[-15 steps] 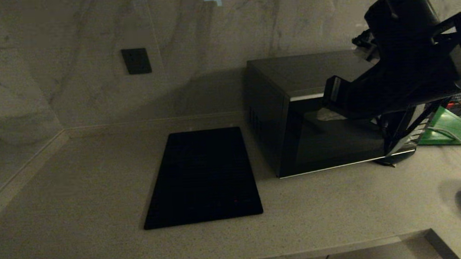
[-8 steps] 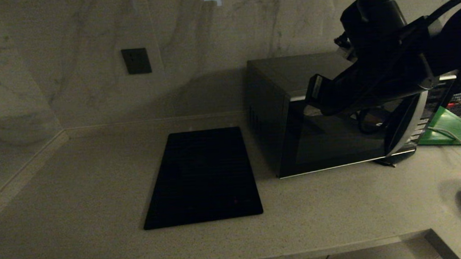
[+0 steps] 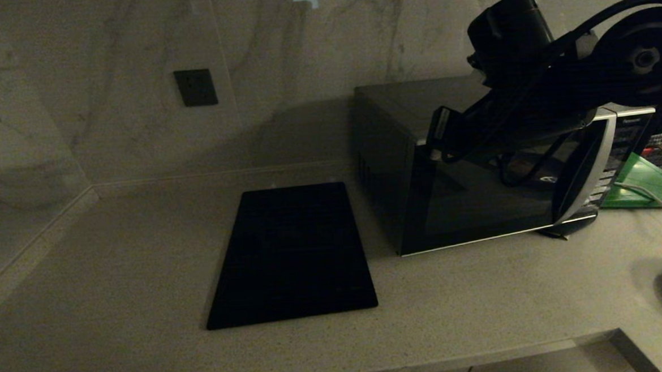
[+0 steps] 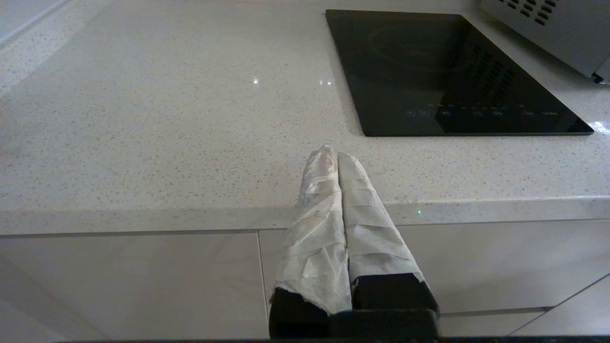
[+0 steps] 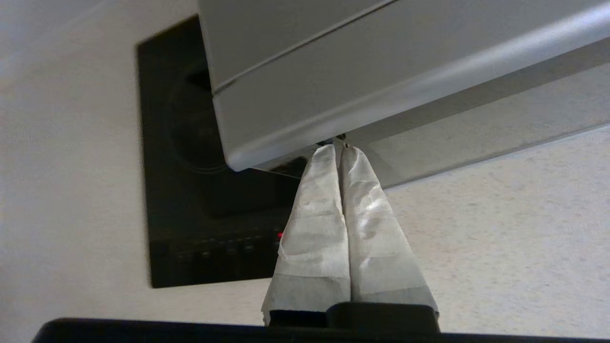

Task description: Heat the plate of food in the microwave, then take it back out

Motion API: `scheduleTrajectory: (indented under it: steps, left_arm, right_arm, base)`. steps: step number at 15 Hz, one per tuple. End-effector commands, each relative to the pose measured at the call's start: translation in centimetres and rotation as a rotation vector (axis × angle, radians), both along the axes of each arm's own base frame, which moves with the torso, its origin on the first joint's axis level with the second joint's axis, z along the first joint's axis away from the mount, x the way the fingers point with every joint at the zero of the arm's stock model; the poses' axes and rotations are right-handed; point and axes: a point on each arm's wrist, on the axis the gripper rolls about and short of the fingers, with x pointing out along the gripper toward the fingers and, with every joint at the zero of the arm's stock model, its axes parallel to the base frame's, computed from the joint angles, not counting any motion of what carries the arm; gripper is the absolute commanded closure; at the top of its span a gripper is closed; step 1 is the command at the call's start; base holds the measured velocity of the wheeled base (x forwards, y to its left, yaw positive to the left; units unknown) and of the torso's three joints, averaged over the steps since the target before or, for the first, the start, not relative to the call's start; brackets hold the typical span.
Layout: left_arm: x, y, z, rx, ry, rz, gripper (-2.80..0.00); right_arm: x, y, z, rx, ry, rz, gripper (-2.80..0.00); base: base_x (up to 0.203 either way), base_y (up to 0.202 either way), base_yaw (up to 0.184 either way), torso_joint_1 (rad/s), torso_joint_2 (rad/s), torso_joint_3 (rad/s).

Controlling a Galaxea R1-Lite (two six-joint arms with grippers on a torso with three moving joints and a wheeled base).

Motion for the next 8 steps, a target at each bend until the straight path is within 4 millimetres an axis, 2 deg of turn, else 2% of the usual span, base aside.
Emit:
scheduleTrajectory:
  steps: [1, 8]
  left_arm:
    - [0.0, 0.0, 0.0, -0.001, 0.001, 0.001, 0.0]
    - [0.0, 0.0, 0.0, -0.001, 0.001, 0.001, 0.0]
  right_arm:
    - [0.8, 0.4, -0.6, -0.009, -0.012, -0.003, 0.0]
    - [2.2, 1.2, -0.8, -0.037, -0.103, 0.02, 0.0]
  base:
    - [0.0, 0.0, 0.0, 0.0, 0.0, 0.0]
    - [0.0, 0.0, 0.0, 0.0, 0.0, 0.0]
